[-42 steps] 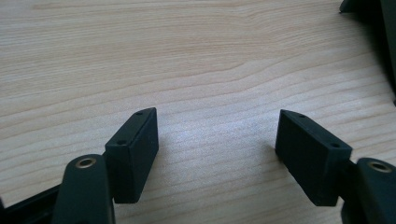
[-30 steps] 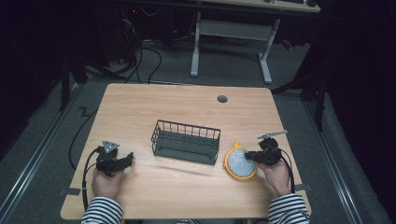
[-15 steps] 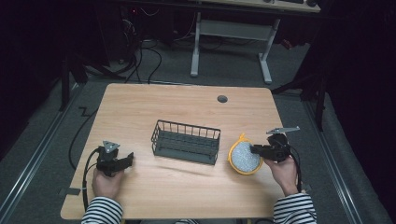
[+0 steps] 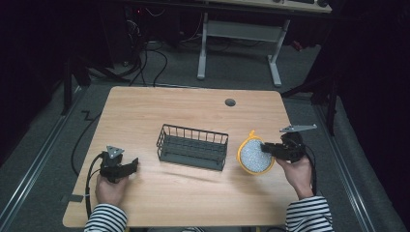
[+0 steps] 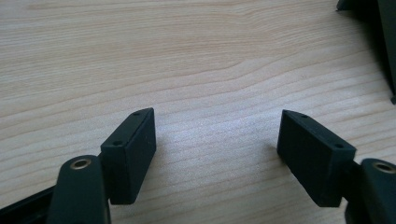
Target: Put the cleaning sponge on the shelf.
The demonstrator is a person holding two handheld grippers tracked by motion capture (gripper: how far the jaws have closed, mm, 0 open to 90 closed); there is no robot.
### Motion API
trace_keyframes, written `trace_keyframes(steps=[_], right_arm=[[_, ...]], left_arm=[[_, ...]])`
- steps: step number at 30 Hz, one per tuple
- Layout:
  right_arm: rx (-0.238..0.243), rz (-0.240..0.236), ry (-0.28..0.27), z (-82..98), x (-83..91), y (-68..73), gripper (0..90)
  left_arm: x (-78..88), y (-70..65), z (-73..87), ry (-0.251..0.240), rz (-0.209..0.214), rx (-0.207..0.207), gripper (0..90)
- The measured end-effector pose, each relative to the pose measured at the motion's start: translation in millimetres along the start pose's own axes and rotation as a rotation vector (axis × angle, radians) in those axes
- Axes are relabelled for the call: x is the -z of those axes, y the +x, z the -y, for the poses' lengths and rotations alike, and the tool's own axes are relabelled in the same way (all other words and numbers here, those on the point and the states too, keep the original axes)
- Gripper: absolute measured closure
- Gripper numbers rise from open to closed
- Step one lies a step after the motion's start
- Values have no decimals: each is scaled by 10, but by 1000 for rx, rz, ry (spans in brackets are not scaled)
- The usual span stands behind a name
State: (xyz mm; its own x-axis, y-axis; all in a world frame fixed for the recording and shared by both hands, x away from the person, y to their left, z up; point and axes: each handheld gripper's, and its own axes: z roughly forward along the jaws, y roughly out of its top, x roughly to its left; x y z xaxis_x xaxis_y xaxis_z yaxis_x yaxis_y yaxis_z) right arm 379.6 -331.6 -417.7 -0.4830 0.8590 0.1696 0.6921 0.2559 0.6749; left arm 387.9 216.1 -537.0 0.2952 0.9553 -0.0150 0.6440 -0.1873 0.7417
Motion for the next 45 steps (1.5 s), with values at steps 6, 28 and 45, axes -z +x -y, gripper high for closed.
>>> trace_keyframes(steps=[6, 28, 45], right_arm=[[18, -9, -31, -155, 102, 36, 797], [101, -70, -95, -656, 101, 346, 796], [112, -71, -87, -960, -374, 562, 792]], left_arm=[[0, -1, 0, 0, 0, 0, 287], [7, -6, 6, 0, -1, 2, 288], [6, -9, 5, 1, -4, 0, 284]])
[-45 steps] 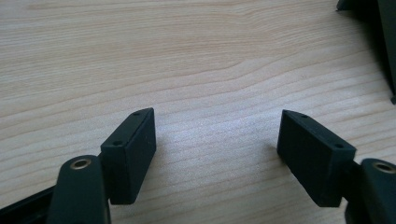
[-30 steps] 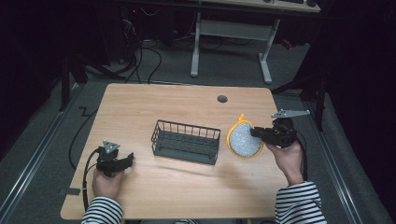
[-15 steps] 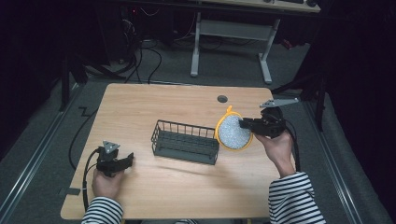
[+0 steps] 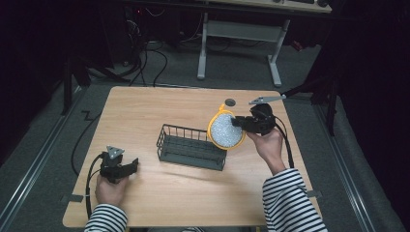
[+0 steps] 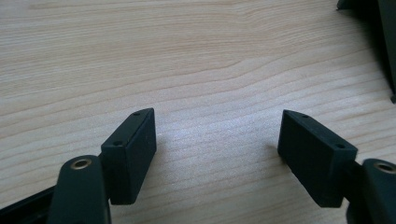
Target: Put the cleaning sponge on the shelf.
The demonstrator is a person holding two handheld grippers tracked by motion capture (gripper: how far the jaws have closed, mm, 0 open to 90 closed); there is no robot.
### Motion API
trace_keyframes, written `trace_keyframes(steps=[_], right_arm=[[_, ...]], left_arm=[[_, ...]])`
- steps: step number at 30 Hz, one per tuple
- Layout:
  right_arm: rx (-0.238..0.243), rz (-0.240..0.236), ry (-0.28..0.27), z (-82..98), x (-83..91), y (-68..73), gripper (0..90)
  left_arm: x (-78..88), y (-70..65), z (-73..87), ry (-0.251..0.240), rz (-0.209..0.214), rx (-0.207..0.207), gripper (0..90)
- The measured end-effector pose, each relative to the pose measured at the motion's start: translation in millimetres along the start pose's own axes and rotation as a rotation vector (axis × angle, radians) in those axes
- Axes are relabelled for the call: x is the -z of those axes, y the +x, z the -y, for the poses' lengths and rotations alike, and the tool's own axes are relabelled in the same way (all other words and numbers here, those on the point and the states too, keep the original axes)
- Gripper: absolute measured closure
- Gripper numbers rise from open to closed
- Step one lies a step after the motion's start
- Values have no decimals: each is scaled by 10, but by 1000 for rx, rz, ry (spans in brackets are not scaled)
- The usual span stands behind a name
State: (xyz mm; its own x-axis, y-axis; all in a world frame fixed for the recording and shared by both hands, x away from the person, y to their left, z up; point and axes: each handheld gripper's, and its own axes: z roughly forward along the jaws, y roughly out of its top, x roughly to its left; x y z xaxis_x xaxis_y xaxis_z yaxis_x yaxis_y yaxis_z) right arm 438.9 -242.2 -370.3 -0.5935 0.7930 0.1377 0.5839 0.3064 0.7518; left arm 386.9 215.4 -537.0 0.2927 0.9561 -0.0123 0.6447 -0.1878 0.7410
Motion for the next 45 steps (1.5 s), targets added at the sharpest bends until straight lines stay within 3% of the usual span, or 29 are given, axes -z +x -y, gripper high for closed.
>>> trace_keyframes(steps=[2, 11, 22, 25, 30, 35, 45], right_arm=[[19, 18, 8, -5, -78, 27, 792], [18, -2, 7, -17, -275, 105, 788], [79, 8, 41, 8, -468, 229, 784], [117, 19, 47, 24, -507, 276, 779], [142, 17, 56, 67, -551, 322, 775], [114, -15, 61, 104, -566, 293, 770], [145, -10, 80, 120, -568, 344, 760]], left_arm=[[0, 0, 0, 0, 0, 0, 284], [-1, -2, 0, 0, -2, 0, 283], [-1, -2, -1, 0, -2, 1, 283], [-1, -2, -1, 0, -2, 1, 283], [-1, -2, -1, 0, -2, 1, 283], [-1, -2, -1, 0, -1, 2, 283], [-1, -1, 0, 0, -1, 2, 283]])
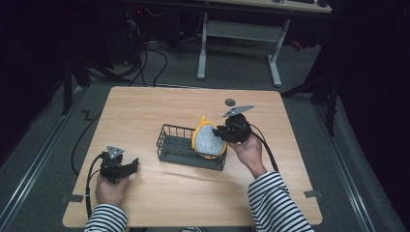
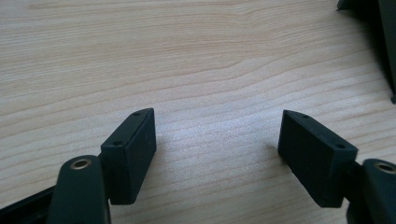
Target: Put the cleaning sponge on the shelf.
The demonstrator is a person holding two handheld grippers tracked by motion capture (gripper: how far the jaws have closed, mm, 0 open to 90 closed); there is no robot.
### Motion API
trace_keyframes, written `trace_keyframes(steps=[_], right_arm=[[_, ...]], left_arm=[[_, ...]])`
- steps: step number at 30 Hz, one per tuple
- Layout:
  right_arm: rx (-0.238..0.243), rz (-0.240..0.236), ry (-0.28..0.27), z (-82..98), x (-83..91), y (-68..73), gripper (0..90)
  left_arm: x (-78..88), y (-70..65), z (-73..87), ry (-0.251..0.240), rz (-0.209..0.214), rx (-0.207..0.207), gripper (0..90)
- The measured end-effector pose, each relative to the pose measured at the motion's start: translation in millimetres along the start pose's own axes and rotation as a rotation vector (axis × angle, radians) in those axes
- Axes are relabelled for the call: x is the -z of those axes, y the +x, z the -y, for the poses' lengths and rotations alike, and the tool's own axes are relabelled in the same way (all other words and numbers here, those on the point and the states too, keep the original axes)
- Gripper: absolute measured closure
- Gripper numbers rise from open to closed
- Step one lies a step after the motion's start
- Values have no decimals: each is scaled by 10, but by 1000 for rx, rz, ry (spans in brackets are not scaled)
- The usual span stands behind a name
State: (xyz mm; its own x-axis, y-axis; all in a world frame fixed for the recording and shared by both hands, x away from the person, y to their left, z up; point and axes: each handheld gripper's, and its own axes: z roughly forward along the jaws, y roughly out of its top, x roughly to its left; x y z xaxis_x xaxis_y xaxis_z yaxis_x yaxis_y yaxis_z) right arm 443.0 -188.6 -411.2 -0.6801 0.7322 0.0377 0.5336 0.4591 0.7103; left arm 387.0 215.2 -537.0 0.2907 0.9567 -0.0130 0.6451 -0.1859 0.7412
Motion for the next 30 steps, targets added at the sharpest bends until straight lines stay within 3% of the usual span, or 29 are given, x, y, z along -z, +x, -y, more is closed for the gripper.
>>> trace_keyframes(steps=[5, 10, 14, 22, 25, 30], right_arm=[[12, 2, 10, 5, -6, 27, 736], [18, 9, 28, 13, -14, 54, 641], [-8, -3, -10, 18, 32, 23, 558], [-65, 21, -72, 44, 257, -57, 515], [-100, 16, -97, 118, 359, -108, 525], [-129, 51, -127, 267, 588, -211, 535]], left_arm=[[0, 0, 0, 0, 0, 0, 283], [0, 2, 0, 0, 1, 1, 283], [1, 4, 0, 0, 4, 2, 281], [1, 4, 0, 0, 4, 2, 281], [1, 7, 0, -1, 10, 3, 274], [1, 3, 0, 1, 11, -3, 273]])
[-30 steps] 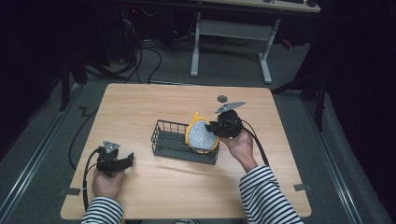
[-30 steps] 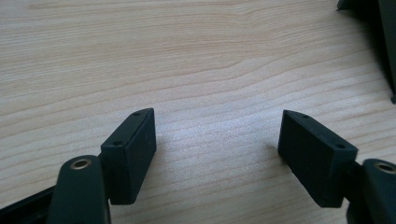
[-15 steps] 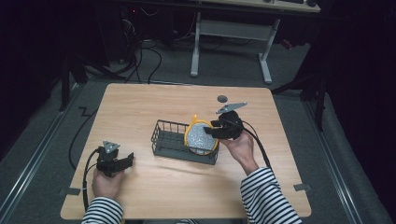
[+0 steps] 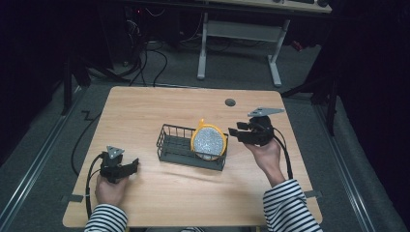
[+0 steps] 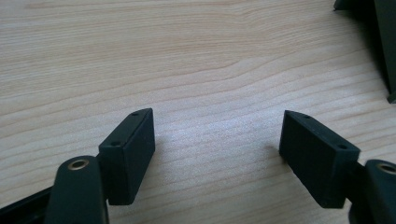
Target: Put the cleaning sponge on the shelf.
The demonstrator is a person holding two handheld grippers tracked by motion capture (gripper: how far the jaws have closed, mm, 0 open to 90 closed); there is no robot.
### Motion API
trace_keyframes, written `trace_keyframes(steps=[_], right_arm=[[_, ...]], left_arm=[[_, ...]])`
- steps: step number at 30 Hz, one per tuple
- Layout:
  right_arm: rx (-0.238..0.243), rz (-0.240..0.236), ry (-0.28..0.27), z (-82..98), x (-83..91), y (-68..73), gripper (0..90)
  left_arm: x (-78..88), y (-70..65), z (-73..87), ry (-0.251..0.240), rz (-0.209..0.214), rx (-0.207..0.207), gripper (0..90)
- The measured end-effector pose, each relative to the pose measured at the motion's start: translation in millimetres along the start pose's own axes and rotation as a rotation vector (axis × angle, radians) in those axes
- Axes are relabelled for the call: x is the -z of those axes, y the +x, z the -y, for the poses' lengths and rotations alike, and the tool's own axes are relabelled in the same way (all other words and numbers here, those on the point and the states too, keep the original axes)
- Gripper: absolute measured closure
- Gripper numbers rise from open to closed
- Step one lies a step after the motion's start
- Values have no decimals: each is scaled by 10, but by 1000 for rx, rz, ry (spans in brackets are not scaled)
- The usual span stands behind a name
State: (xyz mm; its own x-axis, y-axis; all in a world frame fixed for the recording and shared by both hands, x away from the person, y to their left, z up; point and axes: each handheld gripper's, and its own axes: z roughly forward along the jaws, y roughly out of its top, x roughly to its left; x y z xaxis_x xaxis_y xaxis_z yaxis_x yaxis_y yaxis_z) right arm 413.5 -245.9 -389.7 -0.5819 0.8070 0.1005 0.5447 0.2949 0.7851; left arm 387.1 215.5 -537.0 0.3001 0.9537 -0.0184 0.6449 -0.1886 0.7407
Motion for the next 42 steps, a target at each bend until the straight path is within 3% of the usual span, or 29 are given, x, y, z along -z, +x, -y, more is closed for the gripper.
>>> trace_keyframes(steps=[8, 19, 25, 29, 32, 37, 42], right_arm=[[-83, 39, -51, 206, 343, -256, 541], [-159, 89, -53, 633, 467, -487, 537], [-196, 122, -36, 962, 403, -572, 518], [-203, 152, 0, 1257, 254, -609, 535], [-234, 184, 25, 1476, 147, -649, 527], [-246, 247, 40, 1668, 84, -667, 468], [-214, 314, 46, 1746, 64, -632, 447]], left_arm=[[0, -7, 1, -1, 8, -8, 279], [0, -10, 0, 1, 6, -12, 276], [-1, -10, 0, 1, 6, -13, 275], [-1, -10, -1, 1, 6, -13, 274], [-1, -11, -1, 2, 5, -13, 274], [-1, -11, -1, 2, 5, -13, 275], [-1, -12, -2, 2, 4, -12, 275]])
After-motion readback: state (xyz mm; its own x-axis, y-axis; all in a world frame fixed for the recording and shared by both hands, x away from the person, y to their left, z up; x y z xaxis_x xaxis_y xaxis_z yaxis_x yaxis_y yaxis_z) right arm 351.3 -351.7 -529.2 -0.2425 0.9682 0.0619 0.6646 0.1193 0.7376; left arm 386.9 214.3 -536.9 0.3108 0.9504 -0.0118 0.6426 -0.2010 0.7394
